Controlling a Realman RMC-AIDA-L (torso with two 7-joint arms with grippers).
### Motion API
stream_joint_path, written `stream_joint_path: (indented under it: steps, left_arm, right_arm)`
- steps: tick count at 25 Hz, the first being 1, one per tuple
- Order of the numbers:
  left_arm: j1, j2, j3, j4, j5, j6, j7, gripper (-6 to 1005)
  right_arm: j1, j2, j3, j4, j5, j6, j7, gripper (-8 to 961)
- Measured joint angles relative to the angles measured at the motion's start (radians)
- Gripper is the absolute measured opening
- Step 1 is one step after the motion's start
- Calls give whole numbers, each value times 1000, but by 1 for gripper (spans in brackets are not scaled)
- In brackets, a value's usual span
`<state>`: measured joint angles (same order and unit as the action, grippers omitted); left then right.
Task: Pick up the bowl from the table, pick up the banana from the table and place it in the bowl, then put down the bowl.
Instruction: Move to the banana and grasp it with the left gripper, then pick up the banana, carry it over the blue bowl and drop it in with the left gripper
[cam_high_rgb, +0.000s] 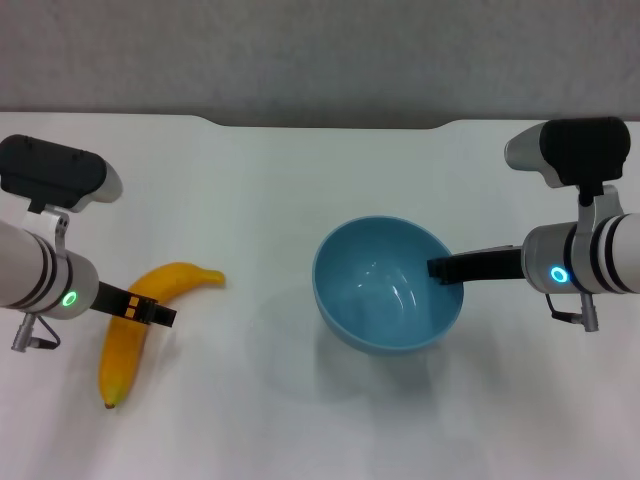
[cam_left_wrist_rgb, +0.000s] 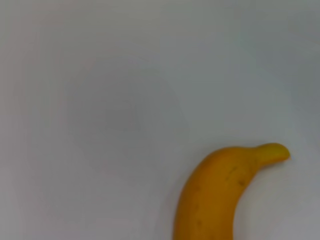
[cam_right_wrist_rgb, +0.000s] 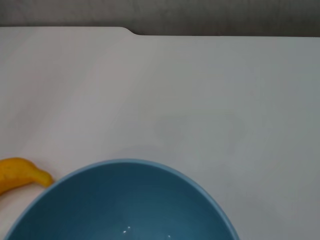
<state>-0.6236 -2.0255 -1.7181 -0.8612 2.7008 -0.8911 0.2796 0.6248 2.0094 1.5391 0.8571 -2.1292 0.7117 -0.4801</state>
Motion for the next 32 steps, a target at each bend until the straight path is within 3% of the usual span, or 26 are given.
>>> stream_joint_path:
  steps: [6,7,13,23,32]
  left_arm:
    - [2,0,-2,1,1,17,-3,872]
    - [2,-1,-2,2,2,20,-3,746]
    - [1,-4,13,6,62,27,-38,491]
    - [0,-4,36,-1,68,33,-63,443]
    - [7,1,23,-153,35,-28,-76,436]
  right_arm:
    - [0,0,1,2,0,0,0,29]
    - [1,0,1,2,0,0,0,29]
    - [1,0,-1,8,0,0,0,29]
    - [-9,1,2,11,0,-1,0,28]
    - [-10,-2,31,-24,0,-2,0,28]
